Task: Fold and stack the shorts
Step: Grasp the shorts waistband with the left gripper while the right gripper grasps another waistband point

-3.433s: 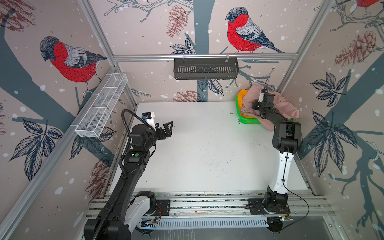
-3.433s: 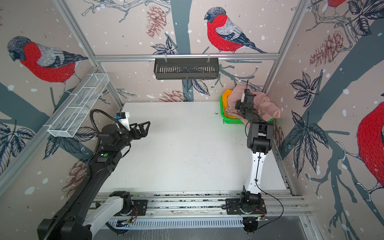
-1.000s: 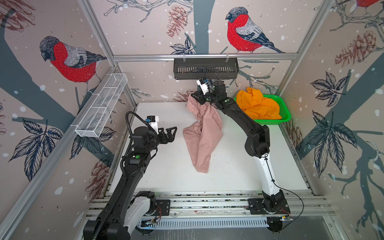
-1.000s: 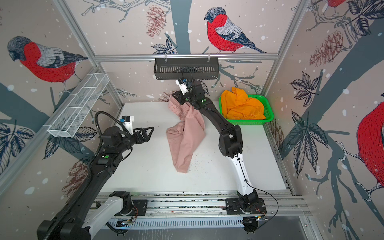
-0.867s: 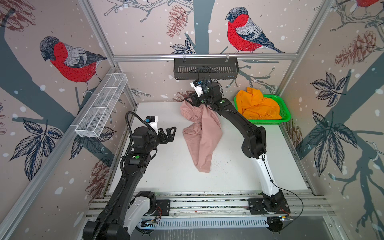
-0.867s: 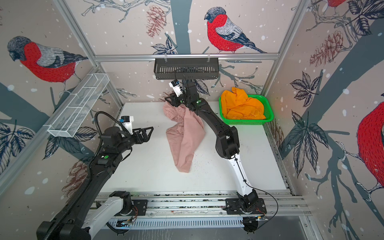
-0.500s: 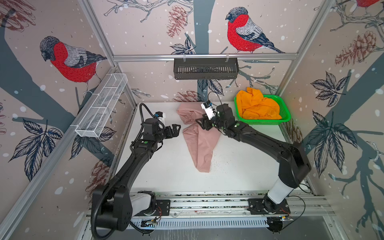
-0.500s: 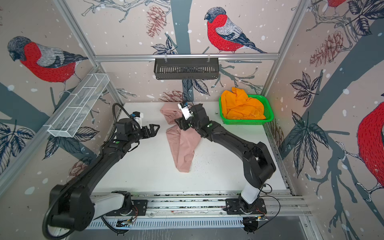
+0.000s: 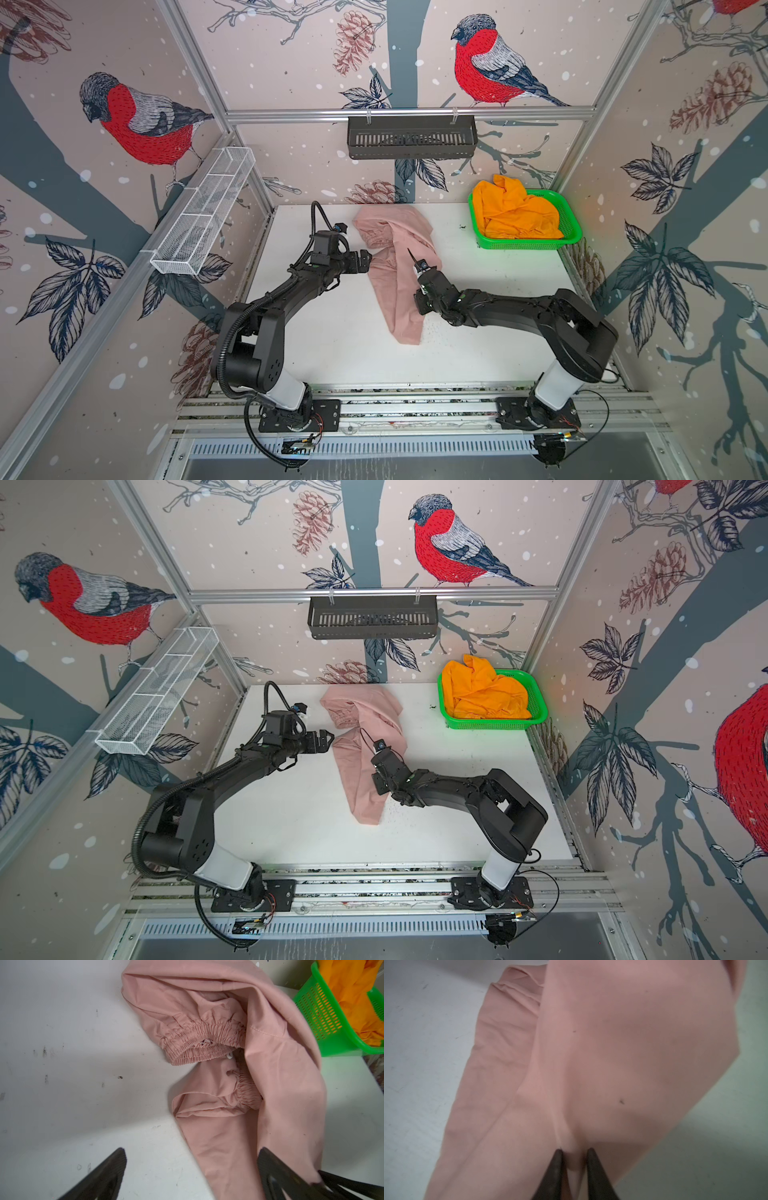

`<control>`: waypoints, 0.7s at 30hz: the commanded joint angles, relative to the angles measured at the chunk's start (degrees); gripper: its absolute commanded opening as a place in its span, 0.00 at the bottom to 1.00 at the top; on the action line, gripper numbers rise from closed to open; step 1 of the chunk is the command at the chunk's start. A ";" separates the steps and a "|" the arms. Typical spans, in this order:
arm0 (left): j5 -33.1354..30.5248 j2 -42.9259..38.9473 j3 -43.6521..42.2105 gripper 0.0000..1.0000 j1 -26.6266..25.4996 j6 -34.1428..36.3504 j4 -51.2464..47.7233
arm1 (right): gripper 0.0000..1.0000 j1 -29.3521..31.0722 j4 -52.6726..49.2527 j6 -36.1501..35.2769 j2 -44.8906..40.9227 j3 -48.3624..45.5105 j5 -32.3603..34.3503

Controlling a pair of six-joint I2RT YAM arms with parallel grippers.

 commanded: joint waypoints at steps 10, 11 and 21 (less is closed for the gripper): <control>-1.05 14.94 11.46 0.94 -2.13 15.57 0.40 | 0.01 -19.61 3.85 0.49 -15.64 -10.20 -18.19; -0.44 15.93 12.34 0.93 -2.37 15.70 0.49 | 0.01 -19.97 4.46 0.55 -15.88 -10.26 -19.66; -6.89 23.91 19.99 0.80 -5.90 19.35 -2.59 | 0.02 -20.00 10.71 2.00 -15.97 -11.83 -25.22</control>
